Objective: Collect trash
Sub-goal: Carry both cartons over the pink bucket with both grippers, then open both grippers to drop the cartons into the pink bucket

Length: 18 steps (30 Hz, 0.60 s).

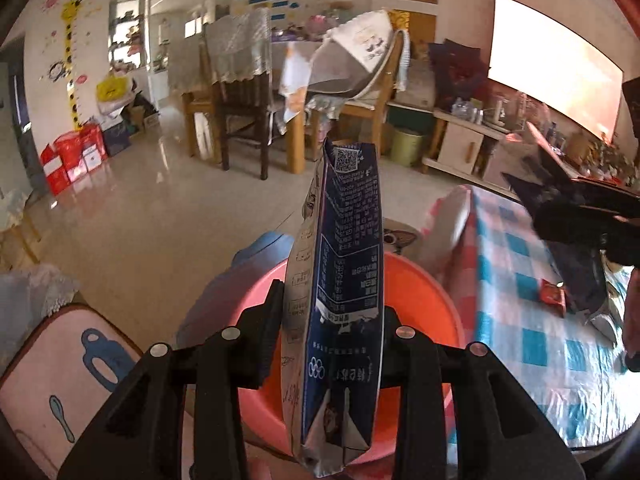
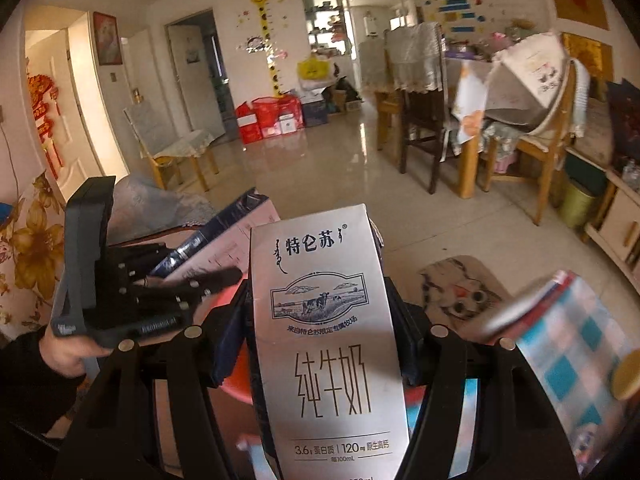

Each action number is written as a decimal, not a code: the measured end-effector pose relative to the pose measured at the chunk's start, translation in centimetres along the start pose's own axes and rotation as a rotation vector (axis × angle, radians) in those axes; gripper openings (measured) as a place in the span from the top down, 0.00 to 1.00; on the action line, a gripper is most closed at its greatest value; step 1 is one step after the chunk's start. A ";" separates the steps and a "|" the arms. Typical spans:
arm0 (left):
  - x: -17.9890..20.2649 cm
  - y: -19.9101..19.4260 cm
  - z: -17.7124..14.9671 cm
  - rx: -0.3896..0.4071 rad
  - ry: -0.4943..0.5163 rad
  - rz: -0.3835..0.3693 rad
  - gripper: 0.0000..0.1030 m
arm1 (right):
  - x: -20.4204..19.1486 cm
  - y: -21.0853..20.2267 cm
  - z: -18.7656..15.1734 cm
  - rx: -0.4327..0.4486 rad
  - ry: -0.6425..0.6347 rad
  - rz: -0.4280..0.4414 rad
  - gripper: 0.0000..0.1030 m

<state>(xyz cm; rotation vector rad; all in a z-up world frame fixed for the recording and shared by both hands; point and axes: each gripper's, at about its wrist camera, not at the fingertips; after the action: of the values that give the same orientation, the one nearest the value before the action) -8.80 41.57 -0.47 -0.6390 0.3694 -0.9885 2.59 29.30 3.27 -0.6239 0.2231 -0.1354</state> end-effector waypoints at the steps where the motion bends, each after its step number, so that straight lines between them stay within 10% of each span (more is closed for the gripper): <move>1: -0.5 0.4 -0.1 -0.006 -0.010 0.000 0.64 | -0.1 1.0 0.3 -0.005 0.004 0.004 0.38; 18: -2.1 6.0 -1.8 -0.101 -0.030 0.006 0.56 | 0.9 8.0 0.4 -0.023 0.113 0.005 0.30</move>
<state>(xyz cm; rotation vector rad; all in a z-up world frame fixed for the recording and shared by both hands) -7.00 45.12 -5.70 -0.7434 0.3965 -0.9577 4.04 35.82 -1.31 -0.6396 0.3361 -0.1633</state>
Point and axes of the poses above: each gripper's, at about its wrist camera, not at the fingertips, and y roughly the way its jaws point, x to its right, z to its top, and after that the axes turned 4 degrees about z, right-handed
